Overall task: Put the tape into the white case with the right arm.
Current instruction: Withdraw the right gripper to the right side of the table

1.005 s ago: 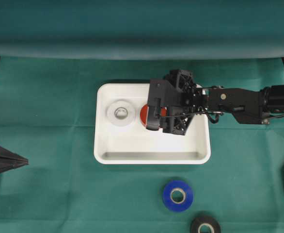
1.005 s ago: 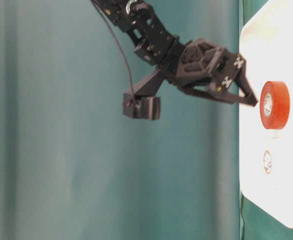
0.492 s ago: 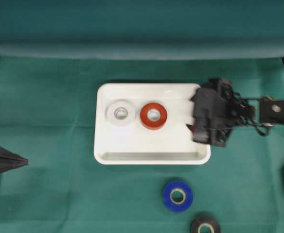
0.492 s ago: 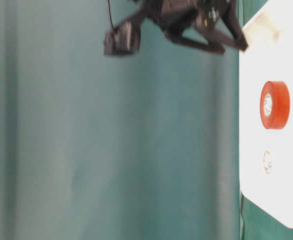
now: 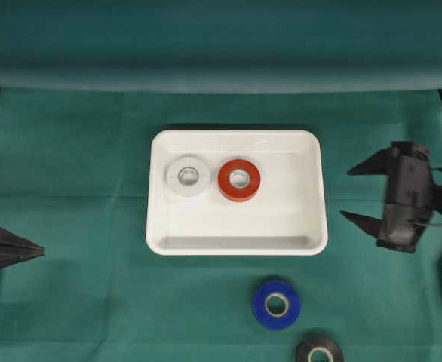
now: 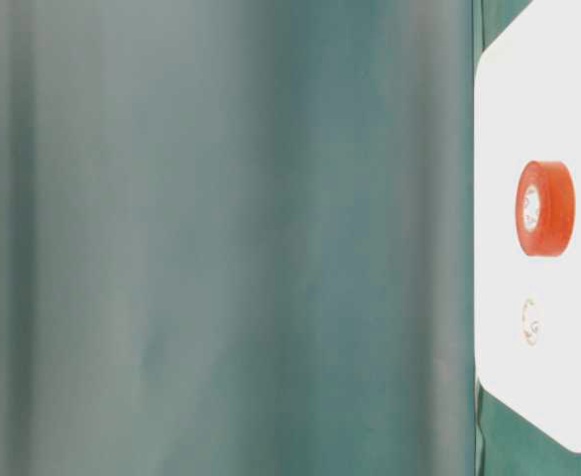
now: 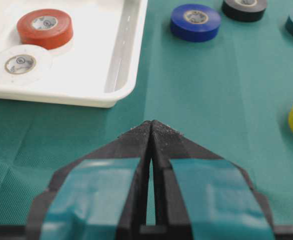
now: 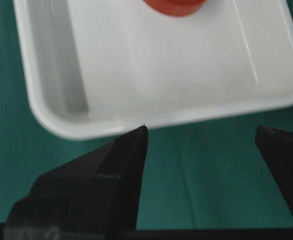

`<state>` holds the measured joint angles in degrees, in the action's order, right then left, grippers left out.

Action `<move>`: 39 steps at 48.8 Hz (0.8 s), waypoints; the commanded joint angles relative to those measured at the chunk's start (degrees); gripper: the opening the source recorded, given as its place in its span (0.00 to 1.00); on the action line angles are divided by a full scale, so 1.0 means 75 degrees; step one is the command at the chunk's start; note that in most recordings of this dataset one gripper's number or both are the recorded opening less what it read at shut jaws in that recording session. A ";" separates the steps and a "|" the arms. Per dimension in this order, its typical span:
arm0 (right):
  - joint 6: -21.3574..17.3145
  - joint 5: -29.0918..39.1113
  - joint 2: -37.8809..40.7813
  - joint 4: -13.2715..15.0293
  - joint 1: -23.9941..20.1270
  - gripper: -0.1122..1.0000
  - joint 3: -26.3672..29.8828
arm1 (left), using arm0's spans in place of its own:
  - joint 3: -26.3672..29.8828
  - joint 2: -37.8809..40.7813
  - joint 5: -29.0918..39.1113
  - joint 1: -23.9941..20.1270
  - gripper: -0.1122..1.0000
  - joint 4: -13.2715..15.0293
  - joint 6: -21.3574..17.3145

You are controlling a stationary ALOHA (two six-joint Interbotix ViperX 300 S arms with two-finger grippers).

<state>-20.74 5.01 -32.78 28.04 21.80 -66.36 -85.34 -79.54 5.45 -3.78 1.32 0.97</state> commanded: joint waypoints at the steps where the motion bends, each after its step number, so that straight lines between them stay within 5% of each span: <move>1: -0.0141 -0.0070 -0.0480 -0.0023 -0.0059 0.73 -0.0164 | 0.0082 0.0070 -0.0035 -0.0035 0.10 0.0012 0.0000; 17: -0.0387 -0.0070 -0.0914 -0.0023 -0.0293 0.73 -0.0574 | 0.0082 0.0070 -0.0035 -0.0035 0.10 0.0012 0.0012; 39: -0.0410 0.0000 -0.1570 -0.0023 -0.2309 0.73 -0.1031 | 0.0082 0.0070 -0.0035 -0.0047 0.10 0.0012 0.0012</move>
<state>-23.73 5.10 -43.42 28.04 7.03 -74.18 -85.34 -79.45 5.45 -3.87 1.32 0.97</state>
